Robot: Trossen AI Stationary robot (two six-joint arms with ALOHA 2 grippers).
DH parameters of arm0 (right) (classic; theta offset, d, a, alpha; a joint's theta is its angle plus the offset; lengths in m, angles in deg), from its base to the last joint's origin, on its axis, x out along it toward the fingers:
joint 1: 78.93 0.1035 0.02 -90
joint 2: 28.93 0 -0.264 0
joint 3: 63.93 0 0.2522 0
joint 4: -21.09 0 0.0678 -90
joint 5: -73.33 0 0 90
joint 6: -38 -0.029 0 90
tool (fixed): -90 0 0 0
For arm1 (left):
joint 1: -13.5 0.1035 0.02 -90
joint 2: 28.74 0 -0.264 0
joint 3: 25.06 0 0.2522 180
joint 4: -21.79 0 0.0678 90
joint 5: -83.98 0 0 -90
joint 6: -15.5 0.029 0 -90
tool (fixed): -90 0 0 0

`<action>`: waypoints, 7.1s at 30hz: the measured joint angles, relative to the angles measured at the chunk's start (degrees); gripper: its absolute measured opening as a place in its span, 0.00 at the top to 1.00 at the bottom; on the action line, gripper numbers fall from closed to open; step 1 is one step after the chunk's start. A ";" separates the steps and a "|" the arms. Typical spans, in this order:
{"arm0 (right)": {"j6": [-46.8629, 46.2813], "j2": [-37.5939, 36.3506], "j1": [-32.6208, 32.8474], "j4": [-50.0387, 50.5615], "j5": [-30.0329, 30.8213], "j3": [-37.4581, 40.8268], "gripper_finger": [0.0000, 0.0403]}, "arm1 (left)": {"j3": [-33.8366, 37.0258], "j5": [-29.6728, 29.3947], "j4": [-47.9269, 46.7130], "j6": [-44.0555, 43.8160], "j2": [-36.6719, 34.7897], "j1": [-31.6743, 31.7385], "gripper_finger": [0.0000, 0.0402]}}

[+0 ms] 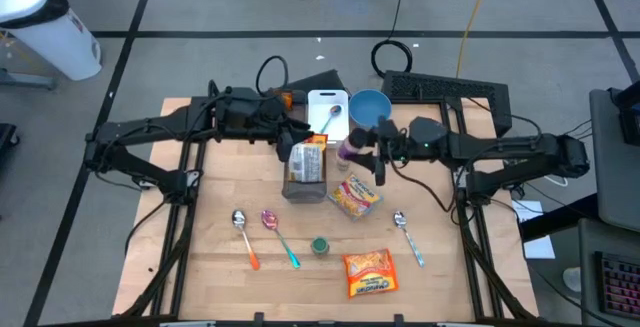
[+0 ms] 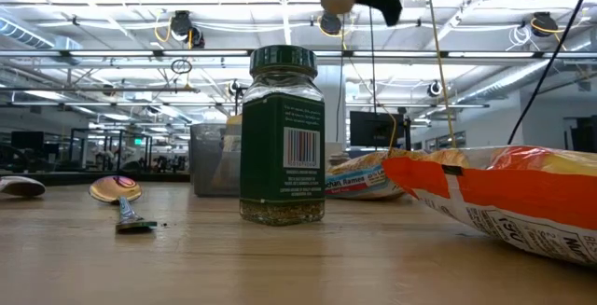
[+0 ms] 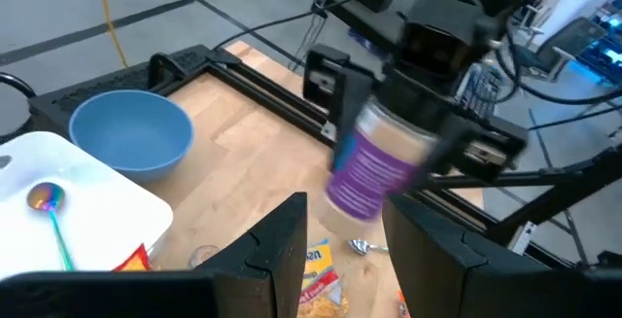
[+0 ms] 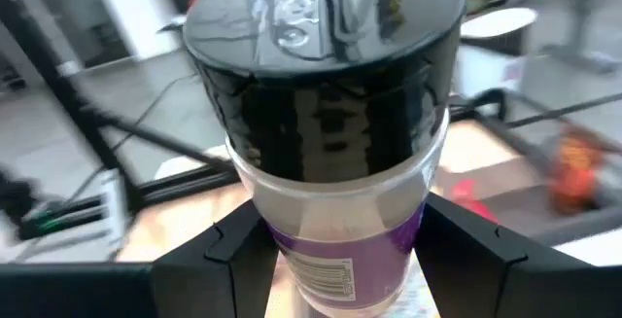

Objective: Pick & Place Food Item
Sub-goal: Put the violet spice bottle into the top black bin

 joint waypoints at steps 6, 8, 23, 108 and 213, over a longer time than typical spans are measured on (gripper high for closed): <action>-3.03 2.30 -0.04 -0.41 -6.83 -1.36 0.50 | 0.00 6.34 0.32 -2.33 0.00 2.10 0.64; -3.97 2.90 -0.04 -0.90 -9.27 -1.32 0.50 | 0.00 8.55 0.61 -3.80 0.00 2.76 0.64; -6.49 3.43 -0.07 -3.69 -11.00 -1.32 0.50 | 0.00 21.20 14.66 -14.26 0.72 4.93 0.43; -22.74 8.78 -4.44 -13.88 -24.36 -2.72 0.50 | 0.04 11.51 24.43 0.62 12.22 -0.75 0.31; -20.97 5.37 -17.00 -8.19 -17.40 -2.69 0.17 | 22.05 -8.43 16.17 14.34 -12.67 24.76 0.48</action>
